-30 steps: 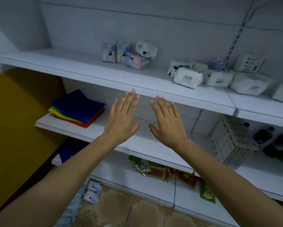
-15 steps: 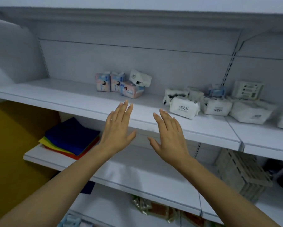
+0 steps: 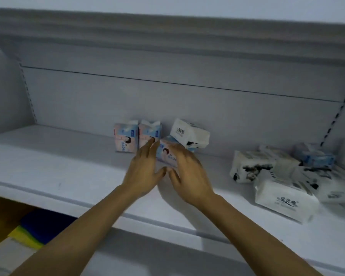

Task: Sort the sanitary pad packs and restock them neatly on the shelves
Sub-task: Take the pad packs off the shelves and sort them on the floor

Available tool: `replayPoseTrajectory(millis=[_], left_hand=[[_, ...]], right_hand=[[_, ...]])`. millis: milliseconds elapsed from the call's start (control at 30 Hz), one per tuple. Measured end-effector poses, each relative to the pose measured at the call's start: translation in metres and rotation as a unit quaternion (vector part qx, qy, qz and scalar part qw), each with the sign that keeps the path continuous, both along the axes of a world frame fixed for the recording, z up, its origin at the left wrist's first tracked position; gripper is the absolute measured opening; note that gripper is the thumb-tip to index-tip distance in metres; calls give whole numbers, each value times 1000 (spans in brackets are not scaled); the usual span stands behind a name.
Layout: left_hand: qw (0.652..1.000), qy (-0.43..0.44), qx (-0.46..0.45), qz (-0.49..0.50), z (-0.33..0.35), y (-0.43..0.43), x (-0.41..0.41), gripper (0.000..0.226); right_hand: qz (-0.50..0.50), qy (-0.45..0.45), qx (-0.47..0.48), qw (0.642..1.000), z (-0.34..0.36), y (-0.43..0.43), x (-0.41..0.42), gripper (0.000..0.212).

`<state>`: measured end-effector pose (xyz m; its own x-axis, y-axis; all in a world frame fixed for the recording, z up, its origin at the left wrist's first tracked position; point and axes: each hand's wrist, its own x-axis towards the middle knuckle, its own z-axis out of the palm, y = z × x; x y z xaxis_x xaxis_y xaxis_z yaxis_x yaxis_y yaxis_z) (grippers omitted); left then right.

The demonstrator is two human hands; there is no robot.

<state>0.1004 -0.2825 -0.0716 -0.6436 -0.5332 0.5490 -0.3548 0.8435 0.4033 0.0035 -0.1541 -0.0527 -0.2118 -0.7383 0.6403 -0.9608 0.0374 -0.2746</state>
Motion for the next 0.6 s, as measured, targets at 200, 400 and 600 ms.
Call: replayPoseTrajectory(millis=[200, 400, 600], left_hand=[[996, -71, -2, -46, -7, -47, -43, 76], [997, -45, 0, -55, -20, -62, -50, 62], [991, 74, 100, -53, -14, -62, -50, 67]], right_hand=[[-25, -126, 49, 990, -5, -65, -27, 51], [-196, -197, -72, 958, -29, -65, -60, 72], [-217, -306, -226, 899, -27, -51, -69, 49]])
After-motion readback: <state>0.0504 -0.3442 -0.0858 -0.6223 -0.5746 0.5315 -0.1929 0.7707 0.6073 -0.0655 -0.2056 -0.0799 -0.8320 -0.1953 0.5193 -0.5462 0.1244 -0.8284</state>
